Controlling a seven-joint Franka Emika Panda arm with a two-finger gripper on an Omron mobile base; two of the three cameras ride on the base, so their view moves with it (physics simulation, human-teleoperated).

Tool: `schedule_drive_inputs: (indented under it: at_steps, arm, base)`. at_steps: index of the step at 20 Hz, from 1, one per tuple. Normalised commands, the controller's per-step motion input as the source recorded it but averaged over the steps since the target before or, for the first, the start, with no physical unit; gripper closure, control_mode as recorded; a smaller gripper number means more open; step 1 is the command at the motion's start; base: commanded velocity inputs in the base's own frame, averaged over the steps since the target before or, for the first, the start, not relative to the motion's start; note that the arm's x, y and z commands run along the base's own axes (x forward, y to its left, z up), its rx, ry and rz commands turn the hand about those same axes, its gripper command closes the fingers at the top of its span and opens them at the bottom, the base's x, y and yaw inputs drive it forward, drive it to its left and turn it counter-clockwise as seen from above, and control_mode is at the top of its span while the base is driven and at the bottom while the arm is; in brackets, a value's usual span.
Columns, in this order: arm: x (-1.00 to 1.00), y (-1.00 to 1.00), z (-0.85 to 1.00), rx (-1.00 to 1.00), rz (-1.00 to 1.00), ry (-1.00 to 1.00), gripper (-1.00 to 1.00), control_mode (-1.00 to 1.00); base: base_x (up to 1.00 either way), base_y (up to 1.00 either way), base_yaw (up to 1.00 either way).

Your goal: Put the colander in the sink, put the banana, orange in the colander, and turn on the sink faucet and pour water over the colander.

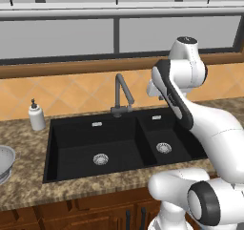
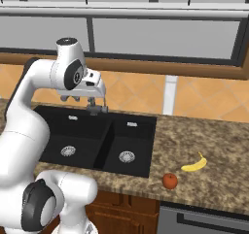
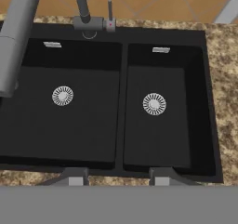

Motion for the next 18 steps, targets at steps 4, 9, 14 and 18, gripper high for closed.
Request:
schedule_drive_inputs:
  at_steps: [4, 9, 14, 18]
  arm:
    - [-0.08, 0.00, 0.00, 0.00, 0.00, 0.00, -1.00, -1.00]
    - [-0.49, 0.02, -0.12, 0.22, 0.00, 0.00, -1.00, -1.00]
    - [-0.66, 0.20, -0.15, 0.26, -0.05, -0.08, -1.00, -1.00]
    - [-0.60, 0.42, -0.19, 0.15, -0.14, -0.03, -1.00, -1.00]
  base:
    - [0.00, 0.00, 0.00]
    - [0.00, 0.00, 0.00]
    - [0.00, 0.00, 0.00]
    - [0.00, 0.00, 0.00]
